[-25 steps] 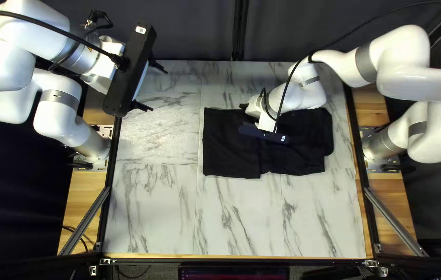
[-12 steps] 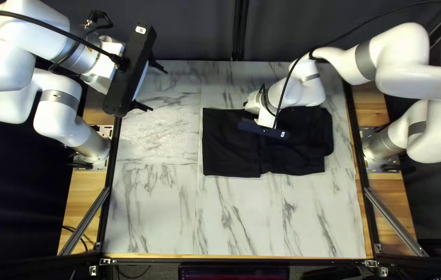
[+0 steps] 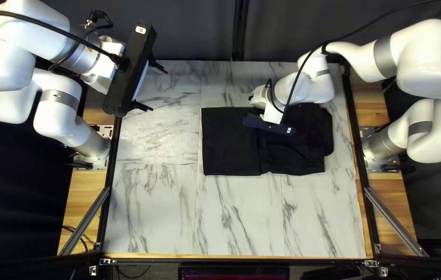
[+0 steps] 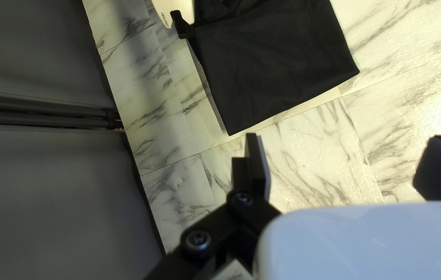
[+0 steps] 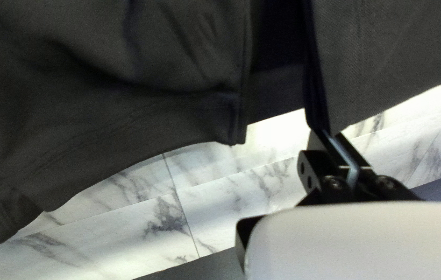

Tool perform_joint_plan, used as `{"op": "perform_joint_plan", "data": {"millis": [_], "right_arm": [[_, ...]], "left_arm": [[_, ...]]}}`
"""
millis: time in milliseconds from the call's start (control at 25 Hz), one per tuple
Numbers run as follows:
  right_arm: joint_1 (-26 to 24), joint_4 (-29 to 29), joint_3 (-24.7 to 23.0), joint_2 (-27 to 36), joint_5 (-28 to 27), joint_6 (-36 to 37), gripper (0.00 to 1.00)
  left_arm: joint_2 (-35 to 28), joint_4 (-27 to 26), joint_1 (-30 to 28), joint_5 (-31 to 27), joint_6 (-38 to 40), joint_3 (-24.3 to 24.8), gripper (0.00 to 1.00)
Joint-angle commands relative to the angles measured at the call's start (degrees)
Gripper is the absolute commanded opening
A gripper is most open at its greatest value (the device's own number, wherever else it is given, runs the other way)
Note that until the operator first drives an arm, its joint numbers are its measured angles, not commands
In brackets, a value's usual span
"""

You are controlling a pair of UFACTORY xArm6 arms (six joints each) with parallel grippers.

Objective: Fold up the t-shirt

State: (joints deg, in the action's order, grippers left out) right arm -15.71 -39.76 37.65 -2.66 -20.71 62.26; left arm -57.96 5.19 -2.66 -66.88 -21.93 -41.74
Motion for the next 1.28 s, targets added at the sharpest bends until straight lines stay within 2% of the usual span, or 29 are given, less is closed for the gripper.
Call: {"op": "perform_joint_plan", "data": {"millis": [40,200,360,440,720,920,1040,1280], "right_arm": [[-0.5,-0.3,-1.8,1.0,0.1,-0.3,0.00],[-1.0,0.3,-2.5,0.8,0.1,0.4,0.00],[-1.2,1.7,-1.0,-1.3,0.4,2.0,0.02],[-1.0,2.5,-0.3,-1.9,0.2,2.8,1.00],[2.8,4.6,-0.5,2.8,-4.9,1.2,1.00],[10.2,3.0,0.2,3.9,-8.1,-5.6,1.00],[16.1,0.7,1.0,2.3,-8.5,-12.1,1.00],[22.4,-3.0,2.8,-2.0,-8.0,-21.1,1.00]], "left_arm": [[0.0,0.0,0.0,0.0,0.0,0.0,1.00],[0.0,0.0,0.0,0.0,0.0,0.0,1.00],[0.0,0.0,0.0,0.0,0.0,0.0,1.00],[0.0,0.0,0.0,0.0,0.0,0.0,1.00],[0.0,0.0,0.0,0.0,0.0,0.0,1.00],[0.0,0.0,0.0,0.0,0.0,0.0,1.00],[0.0,0.0,0.0,0.0,0.0,0.0,1.00],[0.0,0.0,0.0,0.0,0.0,0.0,1.00]]}}
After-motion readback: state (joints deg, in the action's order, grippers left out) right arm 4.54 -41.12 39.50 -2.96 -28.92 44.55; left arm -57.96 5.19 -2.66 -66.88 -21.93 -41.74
